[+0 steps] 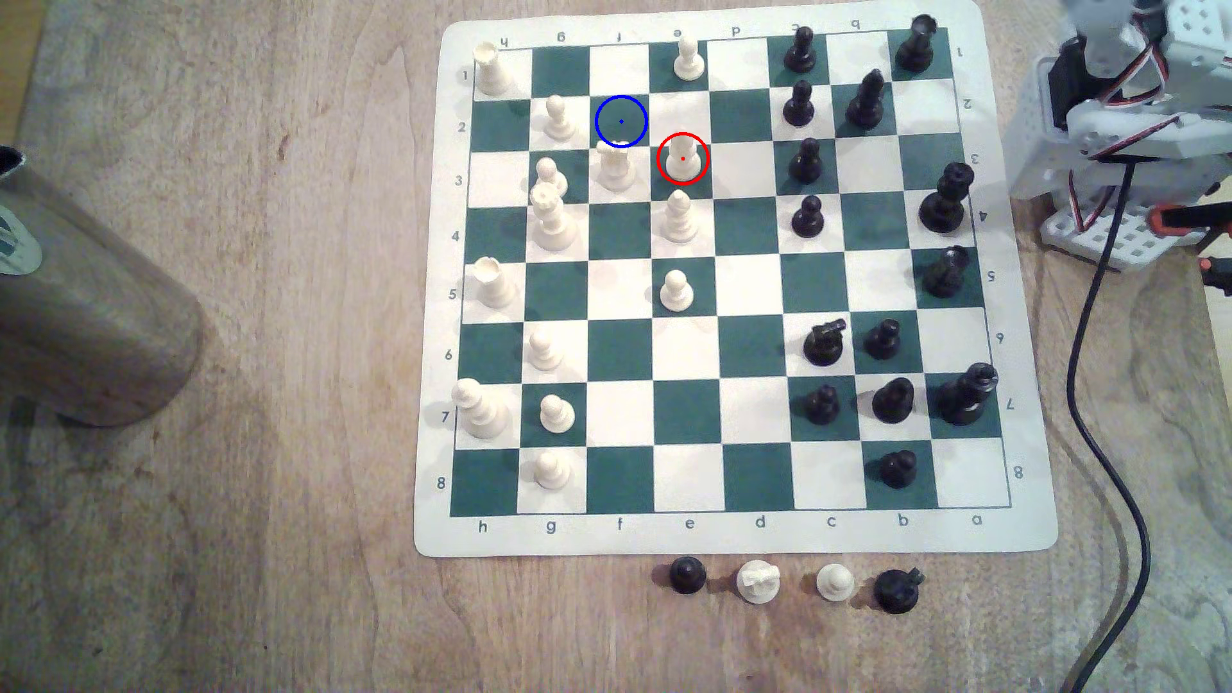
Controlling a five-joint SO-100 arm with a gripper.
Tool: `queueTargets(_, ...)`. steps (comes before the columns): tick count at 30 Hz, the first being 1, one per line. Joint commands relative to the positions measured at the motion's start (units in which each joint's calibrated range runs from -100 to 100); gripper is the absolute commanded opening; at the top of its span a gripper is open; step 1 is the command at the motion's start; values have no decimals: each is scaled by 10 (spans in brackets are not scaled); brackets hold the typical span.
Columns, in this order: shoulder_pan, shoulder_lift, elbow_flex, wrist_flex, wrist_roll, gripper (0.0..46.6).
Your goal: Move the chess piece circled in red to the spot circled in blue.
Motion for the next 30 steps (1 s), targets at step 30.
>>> queueTargets(30,27,586,-537,843,-154,126)
